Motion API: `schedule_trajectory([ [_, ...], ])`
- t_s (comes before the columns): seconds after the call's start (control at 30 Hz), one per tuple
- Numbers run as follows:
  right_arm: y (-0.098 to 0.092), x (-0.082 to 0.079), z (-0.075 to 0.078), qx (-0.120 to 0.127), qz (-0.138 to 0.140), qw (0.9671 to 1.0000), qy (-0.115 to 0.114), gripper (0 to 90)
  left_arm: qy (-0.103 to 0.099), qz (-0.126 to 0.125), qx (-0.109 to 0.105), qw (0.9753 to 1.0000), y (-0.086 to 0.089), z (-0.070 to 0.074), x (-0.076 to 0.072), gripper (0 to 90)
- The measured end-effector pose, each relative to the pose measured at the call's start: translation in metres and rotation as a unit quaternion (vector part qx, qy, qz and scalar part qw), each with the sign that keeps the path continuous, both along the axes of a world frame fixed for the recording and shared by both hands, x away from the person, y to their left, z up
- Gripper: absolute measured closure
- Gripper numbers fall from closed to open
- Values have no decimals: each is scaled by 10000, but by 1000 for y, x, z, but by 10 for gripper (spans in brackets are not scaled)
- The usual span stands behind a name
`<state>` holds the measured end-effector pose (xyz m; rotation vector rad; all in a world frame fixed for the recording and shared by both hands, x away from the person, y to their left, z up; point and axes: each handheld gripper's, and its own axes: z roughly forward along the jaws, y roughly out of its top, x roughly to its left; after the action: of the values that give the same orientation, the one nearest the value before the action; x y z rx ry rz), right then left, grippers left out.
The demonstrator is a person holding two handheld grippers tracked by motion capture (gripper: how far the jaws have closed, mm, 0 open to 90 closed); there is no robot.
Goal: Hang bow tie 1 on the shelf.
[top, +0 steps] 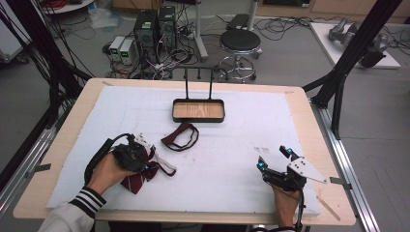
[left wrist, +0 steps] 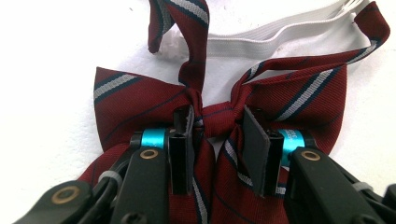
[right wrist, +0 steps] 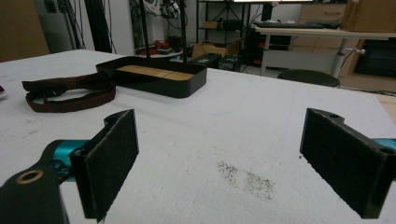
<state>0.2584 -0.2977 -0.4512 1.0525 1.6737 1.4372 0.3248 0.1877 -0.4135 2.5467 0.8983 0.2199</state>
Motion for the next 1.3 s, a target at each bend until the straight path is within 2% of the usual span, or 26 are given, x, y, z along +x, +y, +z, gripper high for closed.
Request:
schedule_trajectory([
  [0.37,0,0,0,1,2,10000,-27,107,-141,43,-161,9998,4,1,-3,674],
  [0.47,-1,0,0,15,3,10000,-4,107,-238,9,-219,9995,6,3,-4,675],
  [0.57,-1,0,0,13,1,10000,-4,107,-356,-60,-416,9985,9,7,-6,675],
  [0.7,-1,0,0,16,-2,10000,-1,107,-594,-57,-520,9969,13,14,-9,675],
  [0.93,0,0,0,23,-3,10000,5,107,-959,-78,-674,9931,16,21,-12,675],
  [1.03,-1,0,0,4,-6,10000,-20,107,-1146,-60,-771,9904,17,25,-14,675],
  [1.23,-1,0,0,26,-4,10000,8,107,-1555,-109,-966,9830,18,32,-17,675],
  [1.3,-1,0,0,12,-6,10000,-13,107,-1711,-147,-1034,9797,18,35,-18,675],
])
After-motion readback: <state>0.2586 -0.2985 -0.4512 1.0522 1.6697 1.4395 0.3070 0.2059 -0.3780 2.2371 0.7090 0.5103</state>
